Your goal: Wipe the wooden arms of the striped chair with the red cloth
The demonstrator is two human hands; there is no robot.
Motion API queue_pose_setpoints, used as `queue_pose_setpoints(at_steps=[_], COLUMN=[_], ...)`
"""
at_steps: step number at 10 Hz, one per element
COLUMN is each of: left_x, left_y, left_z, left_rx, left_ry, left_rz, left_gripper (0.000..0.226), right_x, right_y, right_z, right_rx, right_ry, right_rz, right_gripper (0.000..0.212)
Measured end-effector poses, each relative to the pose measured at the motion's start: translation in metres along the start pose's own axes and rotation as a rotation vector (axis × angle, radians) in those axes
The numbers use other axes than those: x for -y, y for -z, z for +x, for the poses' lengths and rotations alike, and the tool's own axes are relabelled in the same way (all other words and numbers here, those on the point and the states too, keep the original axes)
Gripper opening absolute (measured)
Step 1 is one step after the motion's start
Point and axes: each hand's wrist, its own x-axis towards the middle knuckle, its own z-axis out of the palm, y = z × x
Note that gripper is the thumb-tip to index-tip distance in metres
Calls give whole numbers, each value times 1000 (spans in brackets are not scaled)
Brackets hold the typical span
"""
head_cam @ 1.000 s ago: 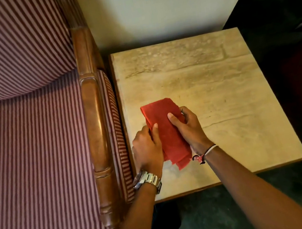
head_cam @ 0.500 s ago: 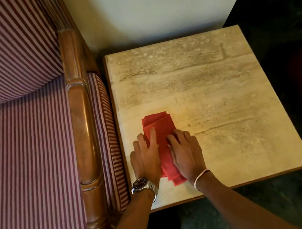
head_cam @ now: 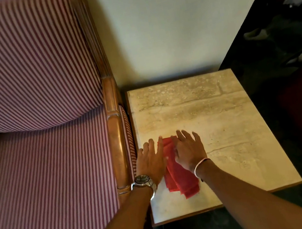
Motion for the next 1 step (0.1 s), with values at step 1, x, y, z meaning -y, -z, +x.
queue_pose_setpoints(at_steps=[1], left_x=[16], left_y=[65], left_z=[-5], left_rx=[-88], left_ry=[8], left_rz=[42], left_gripper=[78], right_x=[20], right_y=[63], right_z=[-5], right_rx=[-86], right_ry=[46], right_rz=[-12], right_gripper=[67])
